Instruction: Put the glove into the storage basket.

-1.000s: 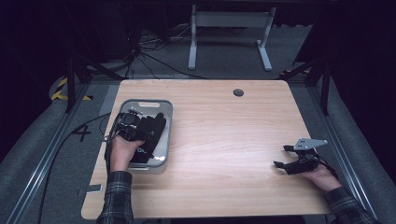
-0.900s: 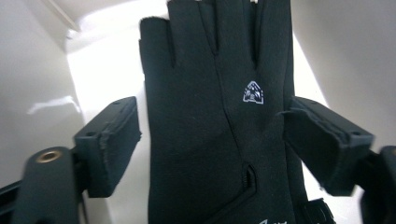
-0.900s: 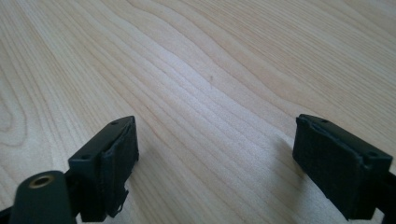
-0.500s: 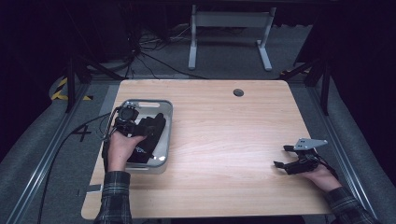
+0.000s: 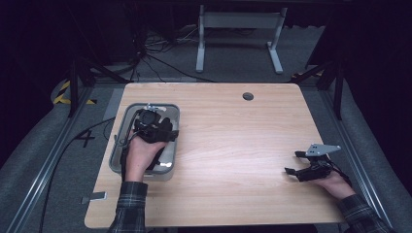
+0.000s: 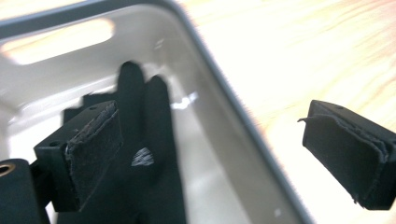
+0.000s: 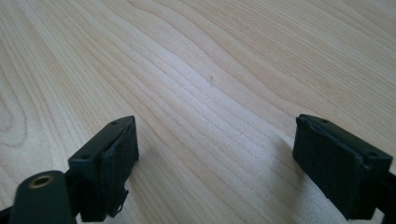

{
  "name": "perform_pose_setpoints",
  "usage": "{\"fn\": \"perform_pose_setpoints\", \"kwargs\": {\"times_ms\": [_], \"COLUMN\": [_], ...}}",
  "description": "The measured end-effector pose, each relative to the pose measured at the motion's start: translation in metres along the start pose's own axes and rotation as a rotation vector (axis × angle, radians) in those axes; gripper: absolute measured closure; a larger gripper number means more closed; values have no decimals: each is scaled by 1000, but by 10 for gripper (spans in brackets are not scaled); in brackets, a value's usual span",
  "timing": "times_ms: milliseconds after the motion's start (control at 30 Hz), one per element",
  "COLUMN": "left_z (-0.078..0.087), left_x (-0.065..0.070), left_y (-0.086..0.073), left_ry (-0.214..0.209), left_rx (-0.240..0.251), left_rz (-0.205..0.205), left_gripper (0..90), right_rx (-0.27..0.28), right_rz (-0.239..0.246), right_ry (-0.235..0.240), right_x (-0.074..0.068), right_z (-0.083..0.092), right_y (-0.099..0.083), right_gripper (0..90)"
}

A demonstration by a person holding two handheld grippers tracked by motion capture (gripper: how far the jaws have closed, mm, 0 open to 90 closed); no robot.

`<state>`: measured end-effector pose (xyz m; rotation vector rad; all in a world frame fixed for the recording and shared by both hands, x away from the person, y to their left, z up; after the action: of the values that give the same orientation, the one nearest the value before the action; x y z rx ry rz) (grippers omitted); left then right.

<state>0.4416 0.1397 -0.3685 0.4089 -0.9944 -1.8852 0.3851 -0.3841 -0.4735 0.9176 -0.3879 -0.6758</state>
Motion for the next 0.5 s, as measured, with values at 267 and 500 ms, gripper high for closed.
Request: {"fn": "perform_pose_setpoints", "kwargs": {"times_ms": [267,500], "left_z": [-16,-31], "left_x": [47,84], "left_y": [5,0], "left_ry": [-73,-138], "left_rx": [32,40], "left_rz": [-52,-97], "left_gripper": [54,55], "right_rx": [0,0], "right_rz": [0,0], "right_ry": [0,0], "right_x": [0,0], "right_z": [0,0], "right_y": [0,0], "right_gripper": [150,149]}}
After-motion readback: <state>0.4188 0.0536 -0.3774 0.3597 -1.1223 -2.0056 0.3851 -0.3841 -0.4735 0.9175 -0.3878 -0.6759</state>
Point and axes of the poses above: each handheld gripper's, and its own axes: z roughly backward along the jaws, y roughly out of its top, x roughly to its right, the point moved 1 cm from there along -z, roughly forward along the jaws, and after that the axes turned 9 degrees about x, right-handed, at the moved point
